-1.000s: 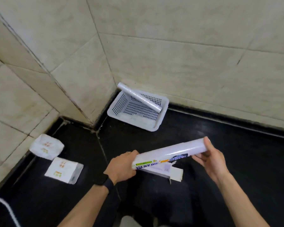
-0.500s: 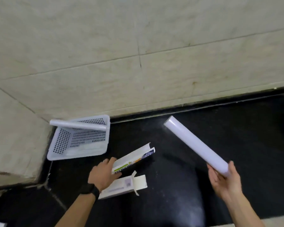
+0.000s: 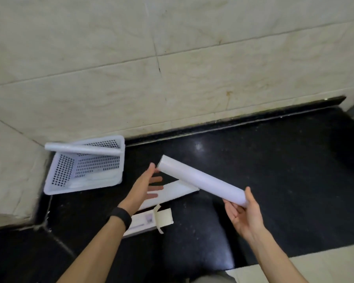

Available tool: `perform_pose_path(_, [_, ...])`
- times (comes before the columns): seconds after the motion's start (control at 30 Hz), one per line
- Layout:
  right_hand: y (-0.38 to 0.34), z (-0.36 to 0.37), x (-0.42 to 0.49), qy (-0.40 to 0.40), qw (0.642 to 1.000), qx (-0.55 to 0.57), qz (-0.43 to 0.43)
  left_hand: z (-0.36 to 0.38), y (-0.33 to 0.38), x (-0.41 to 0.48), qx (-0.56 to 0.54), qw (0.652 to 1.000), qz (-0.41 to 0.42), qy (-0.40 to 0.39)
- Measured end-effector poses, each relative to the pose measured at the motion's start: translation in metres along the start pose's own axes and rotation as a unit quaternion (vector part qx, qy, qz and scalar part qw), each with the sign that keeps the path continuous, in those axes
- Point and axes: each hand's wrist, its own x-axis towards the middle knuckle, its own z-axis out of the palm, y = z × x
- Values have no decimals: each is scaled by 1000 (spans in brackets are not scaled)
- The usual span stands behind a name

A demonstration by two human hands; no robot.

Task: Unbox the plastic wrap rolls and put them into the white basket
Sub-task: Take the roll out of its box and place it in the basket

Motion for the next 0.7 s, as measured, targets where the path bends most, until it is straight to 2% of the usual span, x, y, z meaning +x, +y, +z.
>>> perform_pose_path(0.03, [2,8,1,-11,1000,-20,2,-3,7,-7,-68,998,-3,-9])
perform_pose_path(0.1, [8,27,2,-38,998,-57,6,-13,11,-19,-121,992,21,3])
perform_pose_path(0.2, [16,61,1,-91,988,-124,7,-35,-1,-34,-177,979,61,82])
perform_pose_path(0.27, [21,87,-2,-130,967,-220,-2,-57,-13,-44,-246,960,68,117])
perform_pose_path(0.3, [26,100,-4,-144,943,-300,-30,-70,-19,-50,-272,950,71,135])
perform_pose_path(0.33, [30,113,-4,-152,900,-399,-88,-84,-25,-57,-288,942,74,155])
perform_pose_path(0.37, [35,124,-4,-160,834,-500,-172,-98,-31,-63,-297,936,77,175])
perform_pose_path(0.43, [48,149,-4,-201,662,-646,-322,-123,-41,-73,-292,929,81,214])
perform_pose_path(0.47, [58,163,-7,-231,583,-682,-376,-134,-45,-76,-282,928,82,230])
perform_pose_path(0.53, [84,192,-15,-292,454,-717,-440,-154,-52,-78,-255,930,84,252])
perform_pose_path(0.63, [133,229,-24,-343,297,-769,-451,-178,-58,-71,-229,935,80,257])
perform_pose_path(0.7, [163,245,-25,-353,235,-794,-435,-193,-58,-65,-242,933,78,256])
